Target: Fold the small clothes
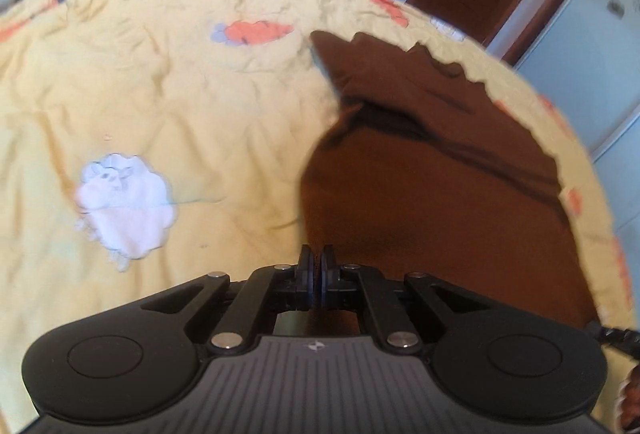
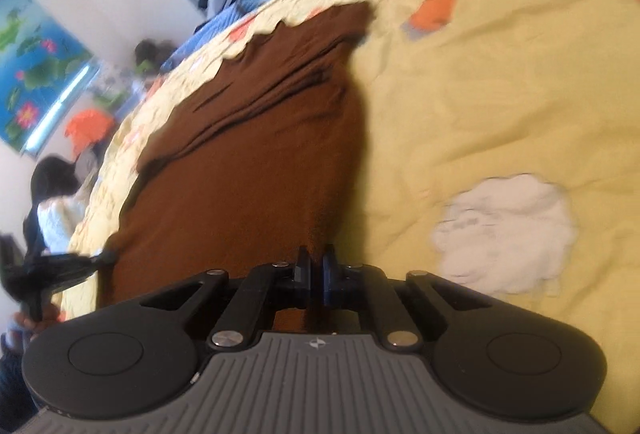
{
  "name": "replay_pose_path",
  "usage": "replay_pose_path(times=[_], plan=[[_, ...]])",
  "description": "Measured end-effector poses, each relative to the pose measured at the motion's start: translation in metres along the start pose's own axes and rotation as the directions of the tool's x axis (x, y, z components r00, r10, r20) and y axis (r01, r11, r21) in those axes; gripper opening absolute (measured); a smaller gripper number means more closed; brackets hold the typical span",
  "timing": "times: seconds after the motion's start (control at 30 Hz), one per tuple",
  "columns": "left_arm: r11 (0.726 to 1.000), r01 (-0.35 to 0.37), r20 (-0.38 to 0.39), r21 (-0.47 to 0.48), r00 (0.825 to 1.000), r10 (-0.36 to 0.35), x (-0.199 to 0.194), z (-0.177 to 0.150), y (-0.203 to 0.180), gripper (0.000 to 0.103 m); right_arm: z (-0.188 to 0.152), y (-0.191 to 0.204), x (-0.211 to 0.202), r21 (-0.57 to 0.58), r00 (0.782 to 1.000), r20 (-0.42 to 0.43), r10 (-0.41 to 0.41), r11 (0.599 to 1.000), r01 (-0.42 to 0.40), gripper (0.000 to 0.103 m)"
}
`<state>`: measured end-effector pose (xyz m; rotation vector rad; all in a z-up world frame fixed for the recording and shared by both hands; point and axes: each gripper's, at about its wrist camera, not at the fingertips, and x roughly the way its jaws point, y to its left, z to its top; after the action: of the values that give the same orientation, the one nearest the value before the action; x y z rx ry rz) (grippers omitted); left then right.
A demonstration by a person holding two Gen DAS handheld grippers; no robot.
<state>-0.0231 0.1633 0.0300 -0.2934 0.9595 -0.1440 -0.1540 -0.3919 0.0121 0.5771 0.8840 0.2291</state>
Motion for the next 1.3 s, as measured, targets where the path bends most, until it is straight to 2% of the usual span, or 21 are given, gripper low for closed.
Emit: replay_pose_path(times=[0.1, 0.2, 0.23, 0.27, 0.4, 0.43, 0.47, 0.53, 0.67, 0.73, 0.8, 0.83, 0.9, 0.93, 0.97, 1.1, 1.13, 1.17, 1.2, 1.23, 1.3], plan=[[0.998, 0.053, -0.015, -0.040, 0.998, -0.054, 0.000, -0.008, 0.010, 0.005, -0.006, -0.010, 0.001, 0.042, 0.999, 0.013, 0.033, 0.999, -0.034, 0.007], [0.963, 0.215, -0.075, -0.163, 0.971, -0.229, -0.005, -0.018, 0.020, 0.018, -0.009, -0.005, -0.005, 0.080, 0.997, -0.003, 0.075, 0.994, -0.075, 0.036], [0.952, 0.245, -0.086, -0.185, 0.961, -0.264, -0.007, -0.025, 0.021, 0.037, -0.010, -0.001, -0.008, 0.079, 0.995, -0.014, 0.098, 0.992, -0.097, 0.053], [0.945, 0.270, -0.080, -0.186, 0.954, -0.289, -0.009, -0.032, 0.018, 0.047, -0.013, 0.002, -0.011, 0.074, 0.993, -0.028, 0.116, 0.991, -0.114, 0.058], [0.946, 0.284, -0.064, -0.159, 0.953, -0.297, -0.014, -0.046, 0.008, 0.049, -0.027, 0.009, -0.012, 0.066, 0.981, -0.096, 0.169, 0.984, -0.164, 0.057], [0.951, 0.269, -0.060, -0.153, 0.958, -0.281, -0.013, -0.044, 0.005, 0.034, -0.028, 0.012, -0.010, 0.063, 0.979, -0.103, 0.173, 0.984, -0.168, 0.055], [0.963, 0.234, -0.078, -0.135, 0.966, -0.246, -0.010, -0.042, 0.002, 0.005, -0.028, 0.014, -0.009, 0.060, 0.980, -0.110, 0.165, 0.985, -0.159, 0.039], [0.973, 0.203, -0.085, -0.107, 0.974, -0.212, -0.008, -0.037, 0.001, 0.005, -0.027, 0.015, -0.003, 0.040, 0.981, -0.145, 0.131, 0.991, -0.126, 0.014], [0.997, 0.071, -0.069, 0.006, 0.995, -0.071, -0.018, -0.036, 0.003, 0.003, -0.029, 0.001, -0.020, 0.021, 0.991, -0.101, 0.084, 0.996, -0.082, 0.008], [0.993, 0.112, -0.077, -0.034, 0.990, -0.114, -0.019, -0.038, 0.013, 0.003, -0.034, -0.009, -0.022, 0.062, 0.990, -0.086, 0.112, 0.992, -0.107, 0.008], [0.978, 0.192, -0.122, -0.086, 0.972, -0.202, -0.021, -0.040, 0.015, 0.005, -0.036, -0.010, -0.022, 0.091, 0.989, -0.084, 0.120, 0.989, -0.112, 0.012], [0.965, 0.241, -0.128, -0.101, 0.959, -0.252, -0.025, -0.044, 0.015, 0.008, -0.037, -0.008, -0.024, 0.100, 0.988, -0.089, 0.130, 0.988, -0.120, 0.023], [0.945, 0.306, -0.122, -0.117, 0.940, -0.320, -0.032, -0.053, 0.011, 0.038, -0.039, -0.004, -0.032, 0.096, 0.985, -0.082, 0.152, 0.985, -0.144, 0.051], [0.939, 0.320, -0.128, -0.127, 0.933, -0.335, -0.032, -0.057, 0.009, 0.080, -0.040, 0.000, -0.035, 0.086, 0.985, -0.079, 0.156, 0.985, -0.149, 0.064], [0.933, 0.334, -0.127, -0.133, 0.928, -0.350, -0.030, -0.063, 0.008, 0.095, -0.043, 0.002, -0.037, 0.073, 0.985, -0.087, 0.151, 0.987, -0.145, 0.065], [0.941, 0.329, -0.095, -0.072, 0.937, -0.335, -0.034, -0.073, -0.004, 0.094, -0.053, 0.008, -0.036, 0.074, 0.976, -0.114, 0.185, 0.981, -0.177, 0.065], [0.944, 0.323, -0.095, -0.072, 0.940, -0.328, -0.034, -0.072, -0.005, 0.084, -0.055, 0.011, -0.034, 0.073, 0.974, -0.120, 0.190, 0.980, -0.182, 0.063], [0.947, 0.315, -0.110, -0.067, 0.941, -0.321, -0.032, -0.070, -0.006, 0.030, -0.055, 0.014, -0.032, 0.063, 0.975, -0.126, 0.181, 0.983, -0.175, 0.050], [0.951, 0.302, -0.156, -0.071, 0.938, -0.310, -0.027, -0.068, -0.006, 0.003, -0.055, 0.017, -0.028, 0.049, 0.975, -0.150, 0.166, 0.986, -0.161, 0.036], [0.958, 0.273, -0.178, -0.083, 0.942, -0.284, -0.023, -0.066, -0.005, 0.006, -0.056, 0.018, -0.023, 0.037, 0.971, -0.184, 0.149, 0.989, -0.145, 0.015], [0.968, 0.244, -0.166, -0.053, 0.954, -0.249, -0.030, -0.066, 0.001, 0.006, -0.056, 0.020, -0.028, -0.003, 0.976, -0.171, 0.137, 0.990, -0.140, 0.015]])
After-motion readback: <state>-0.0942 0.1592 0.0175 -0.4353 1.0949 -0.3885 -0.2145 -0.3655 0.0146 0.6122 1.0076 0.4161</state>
